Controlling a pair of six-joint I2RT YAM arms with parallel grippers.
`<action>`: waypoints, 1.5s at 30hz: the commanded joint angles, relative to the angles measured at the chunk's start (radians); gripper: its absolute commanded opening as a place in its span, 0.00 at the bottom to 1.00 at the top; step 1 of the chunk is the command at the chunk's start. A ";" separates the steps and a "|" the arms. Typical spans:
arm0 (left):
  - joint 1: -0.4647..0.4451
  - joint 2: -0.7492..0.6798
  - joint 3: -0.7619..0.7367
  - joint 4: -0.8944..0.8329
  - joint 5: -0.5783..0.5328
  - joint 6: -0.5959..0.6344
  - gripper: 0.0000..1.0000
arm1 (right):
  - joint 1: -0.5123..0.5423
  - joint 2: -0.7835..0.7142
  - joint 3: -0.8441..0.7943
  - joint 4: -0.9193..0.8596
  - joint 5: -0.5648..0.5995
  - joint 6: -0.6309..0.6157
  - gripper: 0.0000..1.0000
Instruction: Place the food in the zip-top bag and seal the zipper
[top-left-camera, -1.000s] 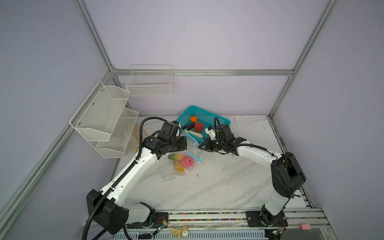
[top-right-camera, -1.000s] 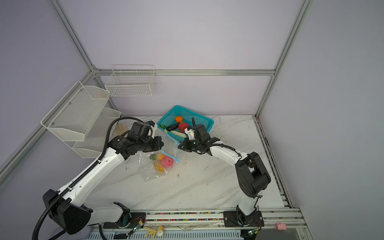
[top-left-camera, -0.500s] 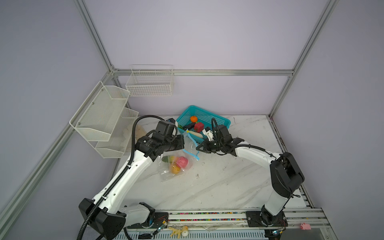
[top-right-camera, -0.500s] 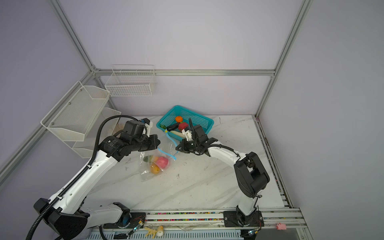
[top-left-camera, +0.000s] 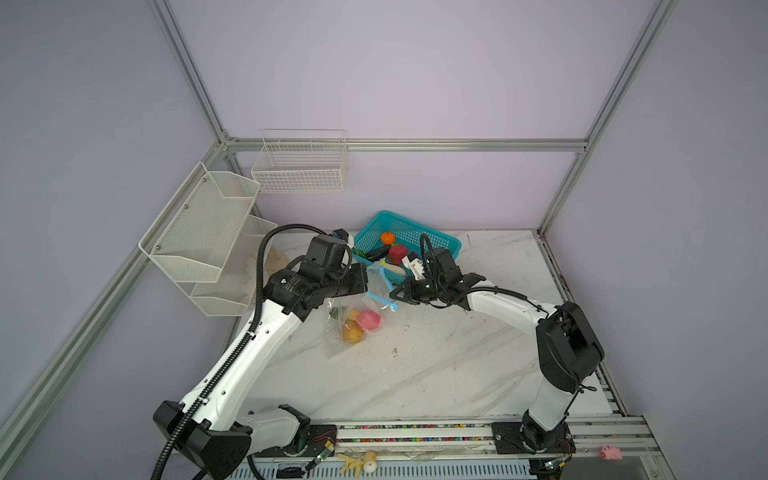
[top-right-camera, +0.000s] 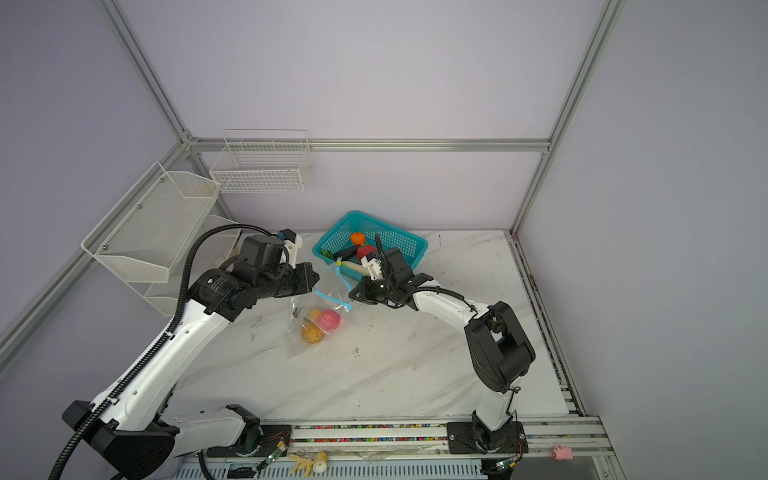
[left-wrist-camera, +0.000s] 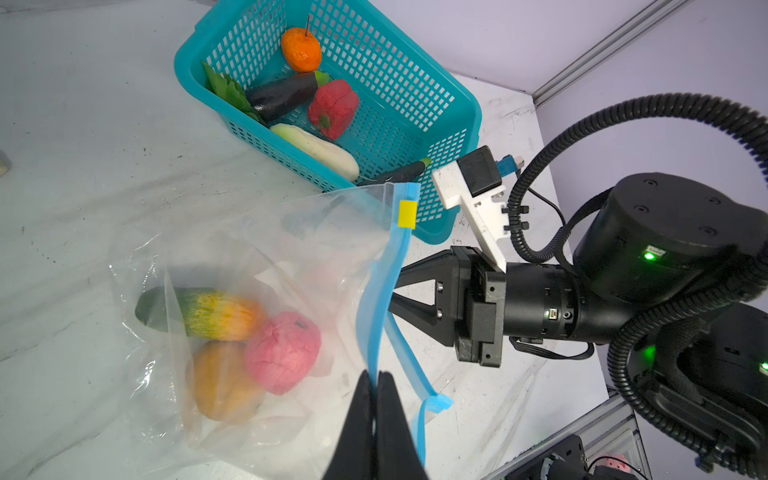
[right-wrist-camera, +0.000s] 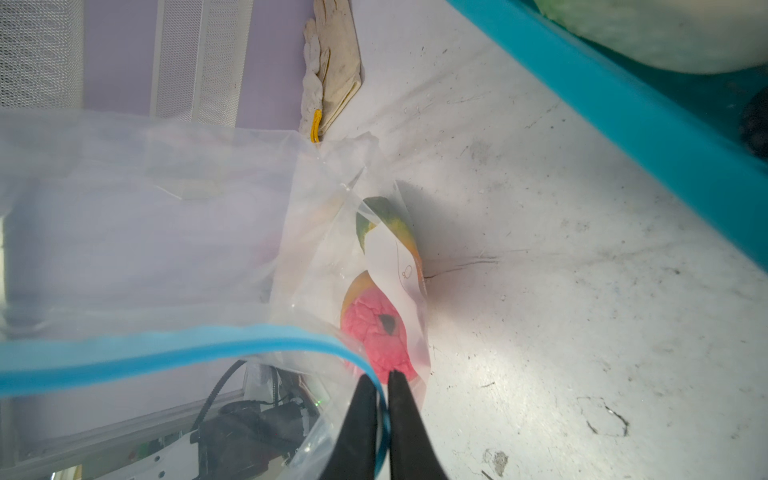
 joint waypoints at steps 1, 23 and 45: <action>0.003 -0.005 0.044 0.026 0.006 0.015 0.00 | 0.006 -0.007 0.009 -0.024 0.007 -0.028 0.12; 0.003 0.104 -0.111 0.178 0.108 -0.022 0.00 | -0.052 -0.108 -0.062 -0.051 0.075 -0.048 0.25; 0.003 0.122 -0.129 0.158 0.106 -0.008 0.00 | -0.150 -0.071 0.160 -0.128 0.275 -0.419 0.48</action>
